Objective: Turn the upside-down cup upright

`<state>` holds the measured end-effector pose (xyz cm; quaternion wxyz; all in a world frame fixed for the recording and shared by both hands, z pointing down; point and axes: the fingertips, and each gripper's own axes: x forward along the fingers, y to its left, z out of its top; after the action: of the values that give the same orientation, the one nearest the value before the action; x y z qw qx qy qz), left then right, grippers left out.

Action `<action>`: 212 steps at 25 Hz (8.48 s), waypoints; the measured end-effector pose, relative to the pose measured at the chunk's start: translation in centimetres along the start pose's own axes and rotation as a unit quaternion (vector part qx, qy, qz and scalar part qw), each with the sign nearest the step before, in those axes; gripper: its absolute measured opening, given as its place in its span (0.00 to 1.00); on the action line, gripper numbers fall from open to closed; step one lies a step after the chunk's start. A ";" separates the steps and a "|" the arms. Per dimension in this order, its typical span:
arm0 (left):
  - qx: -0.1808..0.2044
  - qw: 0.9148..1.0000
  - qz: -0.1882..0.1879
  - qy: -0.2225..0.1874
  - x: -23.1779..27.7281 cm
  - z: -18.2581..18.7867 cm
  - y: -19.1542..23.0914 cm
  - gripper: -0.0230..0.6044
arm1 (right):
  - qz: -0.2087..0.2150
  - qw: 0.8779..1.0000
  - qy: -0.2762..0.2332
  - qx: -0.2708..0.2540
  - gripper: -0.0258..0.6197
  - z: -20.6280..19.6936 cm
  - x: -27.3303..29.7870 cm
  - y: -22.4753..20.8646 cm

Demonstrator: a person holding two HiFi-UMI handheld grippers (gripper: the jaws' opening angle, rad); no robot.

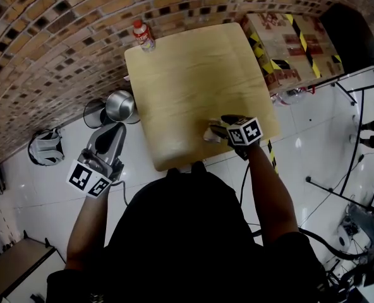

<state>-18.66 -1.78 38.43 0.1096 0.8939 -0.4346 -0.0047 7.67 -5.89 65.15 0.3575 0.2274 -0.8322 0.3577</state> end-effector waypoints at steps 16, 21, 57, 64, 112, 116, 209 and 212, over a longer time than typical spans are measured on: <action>0.002 1.000 -0.006 -0.003 0.3 -0.1 -0.8 0.04 | -0.047 0.949 0.011 0.312 0.43 -1.0 2.6 -1.6; 0.000 1.000 0.020 -0.002 -1.6 -0.2 0.4 0.04 | -0.042 0.956 0.035 0.290 0.44 0.4 4.7 0.1; 0.005 1.000 0.009 0.018 -1.1 -0.1 2.1 0.04 | -0.199 0.961 -0.183 -0.063 0.50 4.7 2.2 0.4; 0.009 1.000 0.003 0.022 -0.8 -0.2 1.3 0.04 | -0.209 0.944 -0.237 -0.096 0.48 5.1 0.9 0.8; -0.058 0.993 -0.105 -0.002 5.6 -3.0 -3.6 0.04 | -0.165 0.967 -0.043 -0.189 0.23 1.5 -5.4 4.2; -0.067 0.992 -0.102 0.010 4.7 -3.8 -3.8 0.04 | -0.131 0.987 -0.073 -0.062 0.27 1.5 -5.6 3.1; -0.040 0.999 -0.017 -0.002 1.3 -1.3 -0.2 0.04 | -0.194 0.978 -0.056 0.053 0.20 0.8 -3.5 -5.4; -0.039 0.999 -0.017 -0.002 1.2 -1.3 -0.2 0.04 | -0.230 0.972 -0.056 -0.004 0.18 1.9 -3.9 -4.8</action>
<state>-17.62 -2.34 39.74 0.1436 0.8961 -0.4192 -0.0255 12.40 -9.97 63.35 0.3838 0.4309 -0.7777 0.2495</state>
